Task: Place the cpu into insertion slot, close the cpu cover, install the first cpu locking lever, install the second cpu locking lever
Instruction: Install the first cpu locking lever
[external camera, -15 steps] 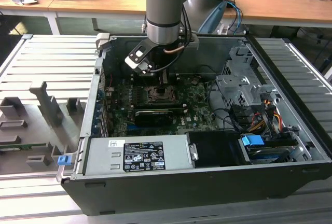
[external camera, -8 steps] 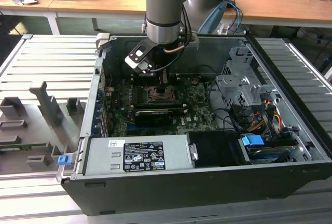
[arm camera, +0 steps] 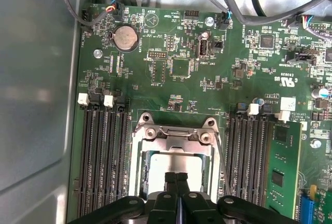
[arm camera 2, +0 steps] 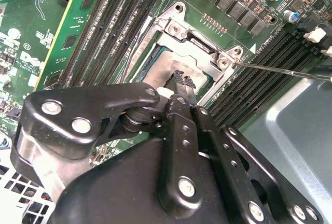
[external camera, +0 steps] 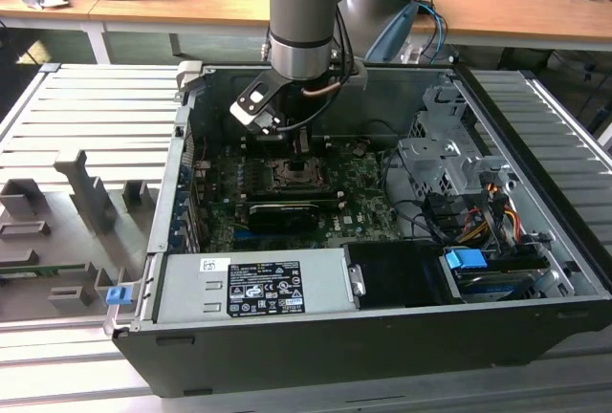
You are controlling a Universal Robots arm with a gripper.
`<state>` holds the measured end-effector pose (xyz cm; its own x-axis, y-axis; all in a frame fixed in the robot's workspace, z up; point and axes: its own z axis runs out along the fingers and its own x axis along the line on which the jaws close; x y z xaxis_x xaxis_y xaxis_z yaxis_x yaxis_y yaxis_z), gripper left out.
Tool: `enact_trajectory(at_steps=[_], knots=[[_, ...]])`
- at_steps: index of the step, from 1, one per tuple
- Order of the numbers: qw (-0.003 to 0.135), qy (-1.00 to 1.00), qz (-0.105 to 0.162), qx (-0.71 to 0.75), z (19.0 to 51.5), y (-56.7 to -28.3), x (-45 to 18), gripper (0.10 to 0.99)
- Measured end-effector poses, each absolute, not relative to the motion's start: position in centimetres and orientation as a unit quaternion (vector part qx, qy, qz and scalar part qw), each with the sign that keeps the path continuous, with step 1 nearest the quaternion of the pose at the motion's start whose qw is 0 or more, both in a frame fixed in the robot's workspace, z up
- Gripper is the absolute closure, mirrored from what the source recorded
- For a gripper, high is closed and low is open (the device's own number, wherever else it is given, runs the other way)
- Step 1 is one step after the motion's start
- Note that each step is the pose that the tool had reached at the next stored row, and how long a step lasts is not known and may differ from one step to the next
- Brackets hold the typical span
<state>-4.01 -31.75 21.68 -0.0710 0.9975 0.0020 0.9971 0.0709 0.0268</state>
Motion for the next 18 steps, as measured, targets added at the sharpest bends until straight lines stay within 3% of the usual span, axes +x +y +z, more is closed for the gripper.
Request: enact_trajectory(at_steps=[18], knots=[[0.008, 0.732, 0.011, 0.681, 22.48, -31.74, -4.00, 0.980]])
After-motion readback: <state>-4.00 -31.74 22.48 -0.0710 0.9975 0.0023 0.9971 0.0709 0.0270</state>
